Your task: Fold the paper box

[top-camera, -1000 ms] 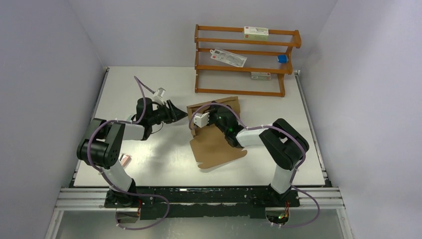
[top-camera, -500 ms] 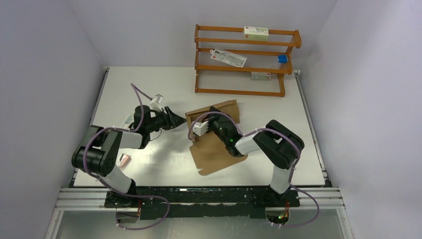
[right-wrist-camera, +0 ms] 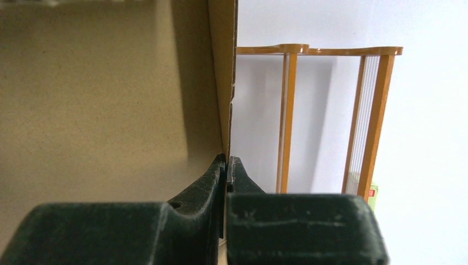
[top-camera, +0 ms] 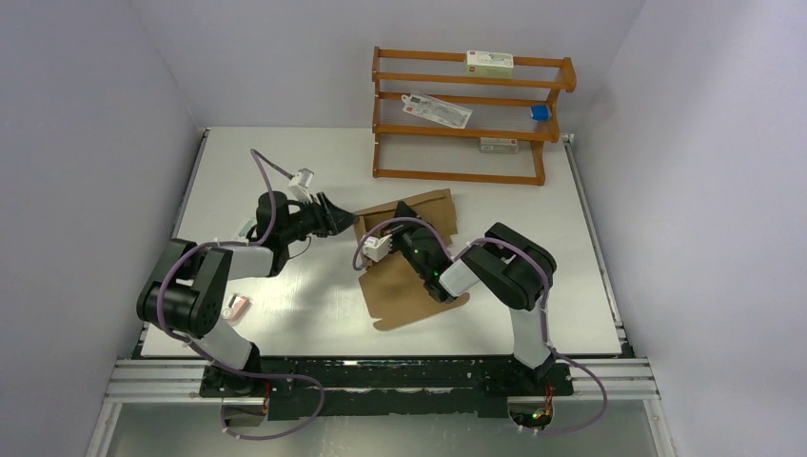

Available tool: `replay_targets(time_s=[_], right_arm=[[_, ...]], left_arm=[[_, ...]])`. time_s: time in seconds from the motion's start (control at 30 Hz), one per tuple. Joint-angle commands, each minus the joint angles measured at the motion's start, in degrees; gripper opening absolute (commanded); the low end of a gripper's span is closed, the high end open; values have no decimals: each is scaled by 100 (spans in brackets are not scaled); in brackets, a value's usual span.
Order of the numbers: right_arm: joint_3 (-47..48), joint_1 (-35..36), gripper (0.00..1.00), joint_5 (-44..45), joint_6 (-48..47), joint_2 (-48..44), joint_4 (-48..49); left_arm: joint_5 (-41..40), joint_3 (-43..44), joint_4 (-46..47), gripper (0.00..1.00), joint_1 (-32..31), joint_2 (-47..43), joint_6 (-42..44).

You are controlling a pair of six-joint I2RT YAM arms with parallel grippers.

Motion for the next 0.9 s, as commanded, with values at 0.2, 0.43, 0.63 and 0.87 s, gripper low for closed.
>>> replay_targets(time_s=[0.2, 0.43, 0.63, 0.87], right_arm=[[427, -73, 0, -170, -409, 256, 1650], [632, -198, 0, -291, -348, 85, 1312], [643, -222, 0, -373, -409, -5, 1167], [392, -187, 0, -314, -431, -130, 1287]], left_arm=[[35, 320, 465, 53, -73, 219, 273], [-304, 416, 17, 49, -69, -8, 855], [-409, 302, 337, 50, -77, 31, 1151], [-443, 27, 905, 50, -189, 192, 1350]])
